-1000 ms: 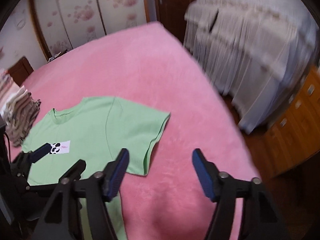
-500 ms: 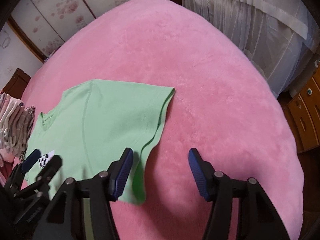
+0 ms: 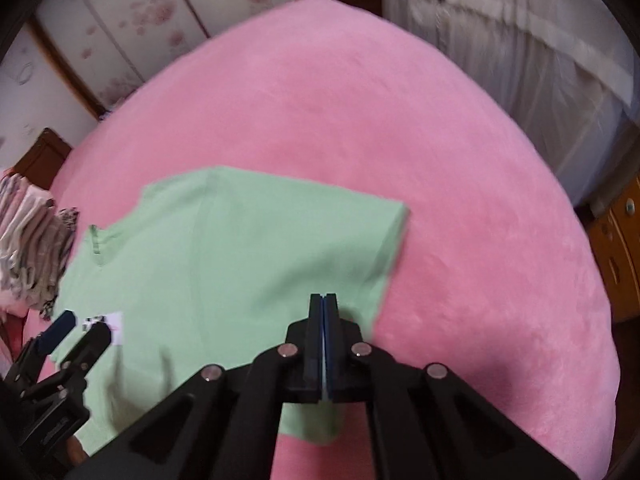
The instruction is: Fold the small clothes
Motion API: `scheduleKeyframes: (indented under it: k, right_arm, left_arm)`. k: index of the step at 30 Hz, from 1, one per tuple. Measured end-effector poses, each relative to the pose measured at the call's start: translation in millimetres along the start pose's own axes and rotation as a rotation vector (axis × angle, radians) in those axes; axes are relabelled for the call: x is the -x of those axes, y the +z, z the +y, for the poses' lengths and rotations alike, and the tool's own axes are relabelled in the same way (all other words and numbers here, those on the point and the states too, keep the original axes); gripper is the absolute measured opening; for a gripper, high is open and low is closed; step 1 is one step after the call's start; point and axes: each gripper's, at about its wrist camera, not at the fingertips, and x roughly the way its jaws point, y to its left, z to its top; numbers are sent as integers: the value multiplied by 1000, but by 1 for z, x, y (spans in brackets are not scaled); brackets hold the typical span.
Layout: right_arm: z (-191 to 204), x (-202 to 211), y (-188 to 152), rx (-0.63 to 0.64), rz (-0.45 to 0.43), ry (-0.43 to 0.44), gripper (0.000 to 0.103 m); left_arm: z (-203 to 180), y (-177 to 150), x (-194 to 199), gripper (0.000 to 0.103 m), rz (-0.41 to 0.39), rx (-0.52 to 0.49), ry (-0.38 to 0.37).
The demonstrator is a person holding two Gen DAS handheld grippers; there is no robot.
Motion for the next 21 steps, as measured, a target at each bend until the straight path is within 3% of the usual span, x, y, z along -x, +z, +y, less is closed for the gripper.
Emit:
scheduleKeyframes:
  k: [4,8,11,13,21]
  right_arm:
    - [39,14,7,100,-40,-13,0]
    - [23,14,22,35,-27,-35,1]
    - [1,7,27,-8,4,-77,21]
    - [-16,4,27,-21,26,-104,41]
    - [-64,-21,25,-160,100,-32,44]
  left_arm:
    - [23,-3,9,85,2,56,-9]
    - [38,-8,14,85,6,69,-7]
    - [45,-10,14,85,0,67,4]
    - [46,-8,9,85,2,69,9]
    - [34,5,-9,85,14,64,-10]
